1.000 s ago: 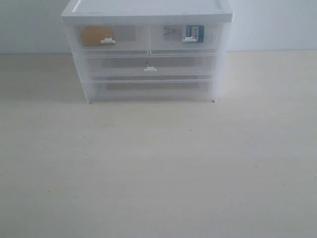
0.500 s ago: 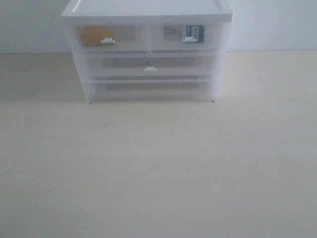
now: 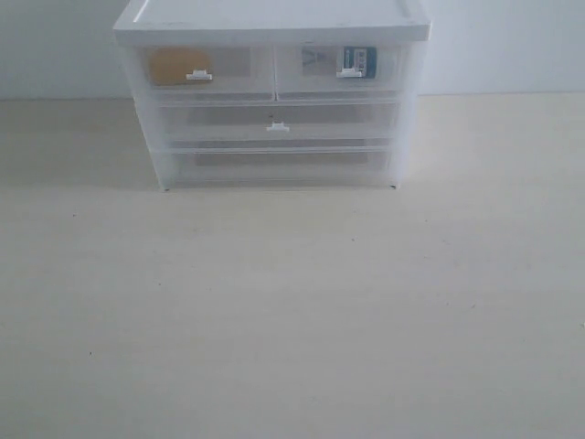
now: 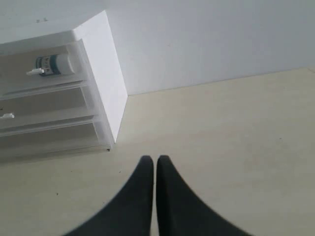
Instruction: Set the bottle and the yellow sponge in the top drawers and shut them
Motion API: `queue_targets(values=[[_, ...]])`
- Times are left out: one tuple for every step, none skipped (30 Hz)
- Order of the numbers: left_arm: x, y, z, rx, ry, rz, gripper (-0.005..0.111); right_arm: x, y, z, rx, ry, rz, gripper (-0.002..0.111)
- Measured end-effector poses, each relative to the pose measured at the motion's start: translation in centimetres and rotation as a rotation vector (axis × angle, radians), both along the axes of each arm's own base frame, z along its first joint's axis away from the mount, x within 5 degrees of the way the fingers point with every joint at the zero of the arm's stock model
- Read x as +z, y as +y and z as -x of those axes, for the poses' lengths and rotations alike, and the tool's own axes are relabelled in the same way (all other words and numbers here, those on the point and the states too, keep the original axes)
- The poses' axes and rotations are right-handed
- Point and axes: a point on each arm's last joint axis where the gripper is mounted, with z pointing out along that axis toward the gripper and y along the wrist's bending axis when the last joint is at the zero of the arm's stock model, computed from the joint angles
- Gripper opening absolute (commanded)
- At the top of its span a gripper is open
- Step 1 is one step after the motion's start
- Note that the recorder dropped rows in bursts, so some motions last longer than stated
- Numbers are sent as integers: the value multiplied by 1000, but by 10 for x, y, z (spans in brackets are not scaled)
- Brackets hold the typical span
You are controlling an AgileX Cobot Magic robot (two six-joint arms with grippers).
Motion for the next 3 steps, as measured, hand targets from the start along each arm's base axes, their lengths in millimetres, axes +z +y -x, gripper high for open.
queue_targets(values=[[0, 0, 0, 0, 0, 0, 4, 0, 0, 0, 0, 0, 0, 3], [0, 0, 0, 0, 0, 0, 4, 0, 0, 0, 0, 0, 0, 3], [0, 0, 0, 0, 0, 0, 4, 0, 0, 0, 0, 0, 0, 3]])
